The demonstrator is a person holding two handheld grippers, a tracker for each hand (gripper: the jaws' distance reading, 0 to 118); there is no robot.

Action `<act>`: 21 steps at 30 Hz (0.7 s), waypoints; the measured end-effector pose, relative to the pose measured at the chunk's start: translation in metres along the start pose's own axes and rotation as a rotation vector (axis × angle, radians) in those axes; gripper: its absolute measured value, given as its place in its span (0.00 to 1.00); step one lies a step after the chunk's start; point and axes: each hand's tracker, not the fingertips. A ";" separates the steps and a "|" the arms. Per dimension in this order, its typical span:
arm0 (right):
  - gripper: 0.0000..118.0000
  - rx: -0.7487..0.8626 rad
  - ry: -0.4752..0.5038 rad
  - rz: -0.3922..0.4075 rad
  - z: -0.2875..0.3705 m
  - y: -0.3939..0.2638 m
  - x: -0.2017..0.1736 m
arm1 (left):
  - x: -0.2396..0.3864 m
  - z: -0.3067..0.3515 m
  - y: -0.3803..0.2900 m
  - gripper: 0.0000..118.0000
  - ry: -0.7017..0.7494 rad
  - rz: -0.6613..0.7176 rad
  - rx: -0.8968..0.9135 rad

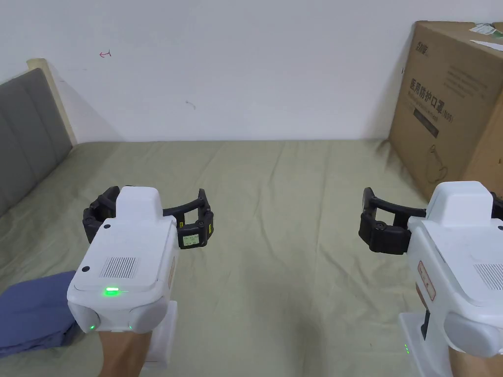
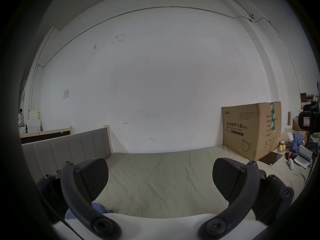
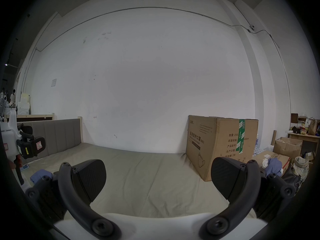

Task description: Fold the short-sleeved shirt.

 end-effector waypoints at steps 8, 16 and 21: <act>1.00 0.004 0.006 -0.001 0.000 0.000 -0.001 | -0.001 0.000 0.000 1.00 0.006 0.003 0.001; 1.00 0.003 0.002 -0.004 -0.004 -0.003 0.001 | -0.003 0.000 -0.001 1.00 0.008 -0.004 0.000; 1.00 -0.001 -0.011 0.008 -0.007 -0.004 0.001 | -0.003 0.000 -0.001 1.00 0.006 -0.002 0.000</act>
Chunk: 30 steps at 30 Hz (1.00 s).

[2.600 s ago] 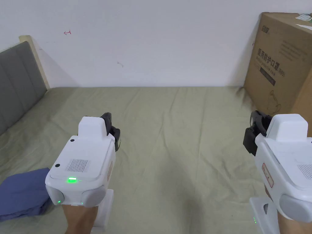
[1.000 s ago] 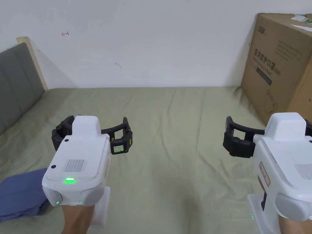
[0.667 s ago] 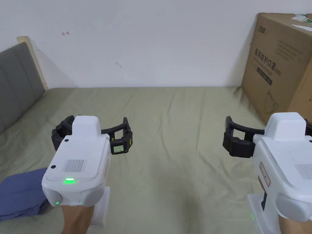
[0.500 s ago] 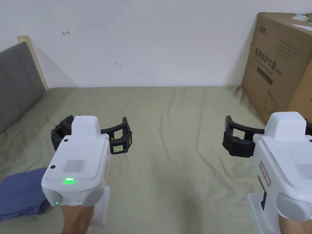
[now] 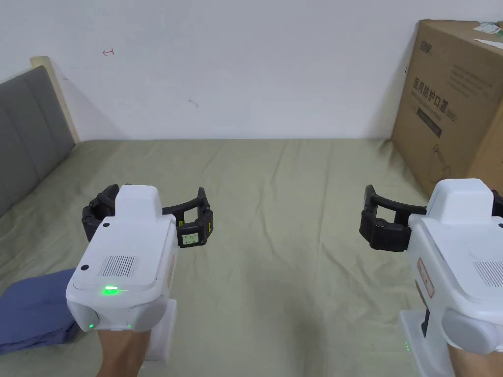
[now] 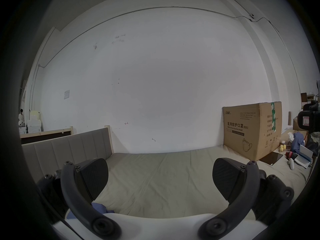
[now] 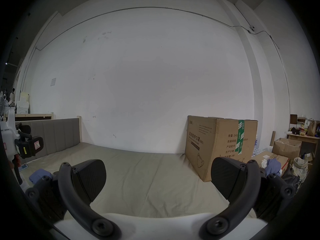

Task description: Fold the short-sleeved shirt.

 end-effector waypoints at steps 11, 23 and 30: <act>1.00 -0.399 -0.176 -0.164 -0.024 0.013 0.000 | -0.003 0.003 0.003 1.00 0.010 0.013 0.015; 0.99 -0.503 -0.173 -0.189 -0.032 0.014 -0.004 | -0.004 0.000 0.003 1.00 0.010 0.009 0.013; 0.98 -0.494 -0.131 -0.179 -0.033 0.011 -0.003 | -0.005 0.000 0.003 1.00 0.009 0.021 0.013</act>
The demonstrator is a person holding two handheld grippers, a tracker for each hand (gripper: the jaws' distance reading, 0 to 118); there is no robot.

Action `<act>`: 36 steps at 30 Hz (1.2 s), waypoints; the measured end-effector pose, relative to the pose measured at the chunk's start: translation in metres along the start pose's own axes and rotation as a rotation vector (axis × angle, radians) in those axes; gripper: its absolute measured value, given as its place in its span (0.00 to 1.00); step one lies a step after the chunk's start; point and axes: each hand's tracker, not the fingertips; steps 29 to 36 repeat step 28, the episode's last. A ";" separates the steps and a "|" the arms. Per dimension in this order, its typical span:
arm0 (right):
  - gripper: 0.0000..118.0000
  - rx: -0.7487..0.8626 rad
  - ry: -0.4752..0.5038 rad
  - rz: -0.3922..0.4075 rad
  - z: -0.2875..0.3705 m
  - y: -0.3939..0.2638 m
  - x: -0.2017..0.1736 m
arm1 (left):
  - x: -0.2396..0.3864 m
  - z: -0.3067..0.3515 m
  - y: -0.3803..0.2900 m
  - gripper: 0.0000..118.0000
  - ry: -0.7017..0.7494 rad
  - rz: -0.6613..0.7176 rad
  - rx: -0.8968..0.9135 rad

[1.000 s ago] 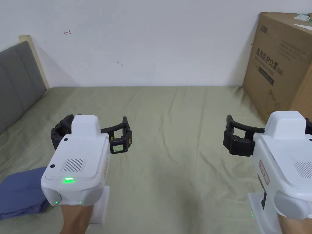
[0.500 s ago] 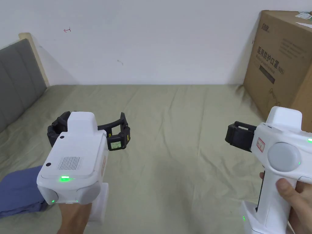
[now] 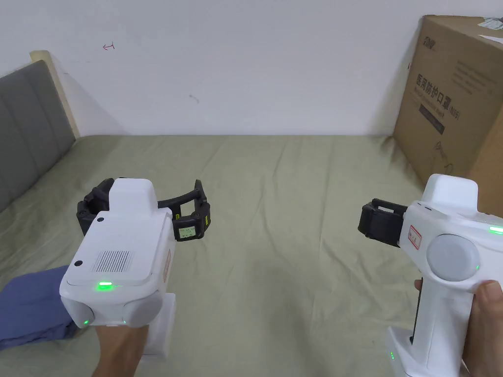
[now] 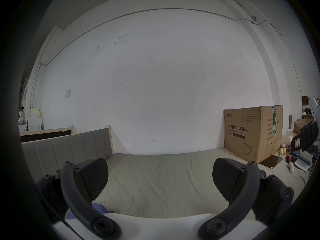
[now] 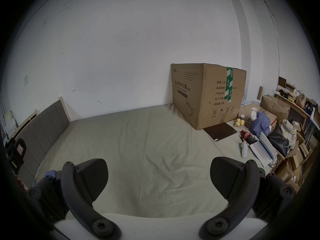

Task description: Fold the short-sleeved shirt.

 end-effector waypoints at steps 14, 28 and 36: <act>0.98 0.341 0.030 0.101 0.020 -0.010 -0.009 | -0.001 0.000 0.000 1.00 0.002 -0.002 0.004; 1.00 0.502 0.030 0.101 0.023 -0.021 -0.004 | -0.002 0.001 0.002 1.00 -0.004 0.015 0.015; 1.00 0.502 0.030 0.101 0.023 -0.021 -0.004 | -0.002 0.001 0.002 1.00 -0.004 0.015 0.015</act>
